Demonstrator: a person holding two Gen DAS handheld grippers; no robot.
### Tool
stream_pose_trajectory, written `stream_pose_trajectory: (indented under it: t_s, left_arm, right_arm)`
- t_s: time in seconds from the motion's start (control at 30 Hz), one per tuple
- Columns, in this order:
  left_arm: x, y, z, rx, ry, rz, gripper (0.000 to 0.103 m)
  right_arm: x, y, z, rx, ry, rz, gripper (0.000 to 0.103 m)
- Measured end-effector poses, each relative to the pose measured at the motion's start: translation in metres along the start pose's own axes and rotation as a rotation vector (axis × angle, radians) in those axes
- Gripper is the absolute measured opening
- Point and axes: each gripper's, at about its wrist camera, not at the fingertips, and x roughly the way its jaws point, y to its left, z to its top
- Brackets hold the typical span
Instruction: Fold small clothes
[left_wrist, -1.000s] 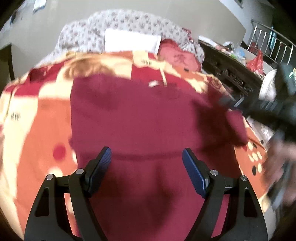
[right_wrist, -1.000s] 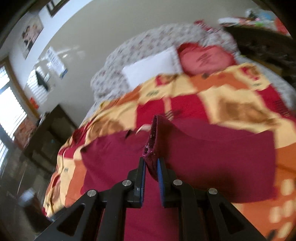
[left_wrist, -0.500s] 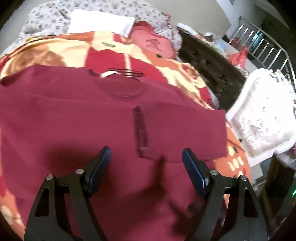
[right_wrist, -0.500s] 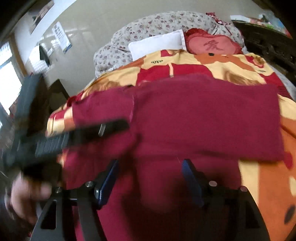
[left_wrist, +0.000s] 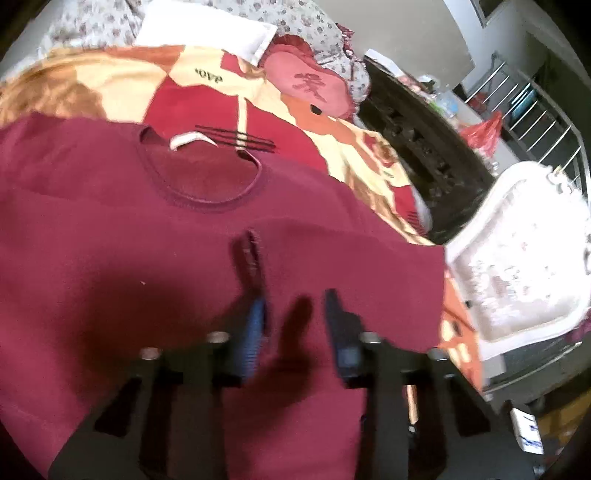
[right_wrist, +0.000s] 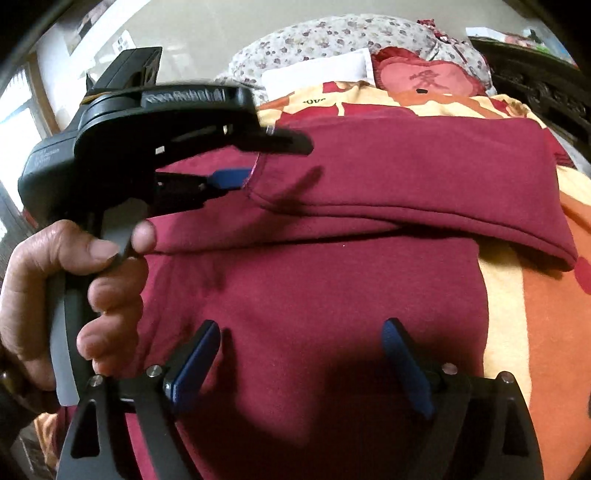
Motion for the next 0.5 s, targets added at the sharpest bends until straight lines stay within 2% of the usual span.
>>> stream_pose_trajectory:
  t_s: [0.03,0.13,0.27,0.37,0.43,0.5]
  left_arm:
    - [0.001,-0.001,0.0,-0.001,0.005,0.026,0.014]
    - [-0.009,-0.005,0.0,-0.004,-0.033,0.125,0.008]
    - [-0.057,-0.006,0.005,-0.013,-0.152,0.092,0.006]
    - [-0.098,0.017,0.018,-0.045,-0.243,0.127,0.006]
    - [-0.104,0.043,0.024,-0.099,-0.217,0.134,0.006]
    - [-0.095,0.055,0.022,-0.123,-0.158,0.086,0.006]
  right_arm:
    - [0.001,0.0,0.0,0.002,-0.001,0.003,0.088]
    - [0.001,0.0,0.0,0.002,-0.002,0.004,0.088]
    - [0.002,0.002,0.0,-0.006,0.0,-0.007,0.088]
    - [0.002,0.002,0.0,-0.007,0.0,-0.008,0.088]
    - [0.002,0.003,-0.001,-0.008,0.001,-0.011,0.088]
    - [0.003,0.004,-0.001,-0.017,0.003,-0.026,0.088]
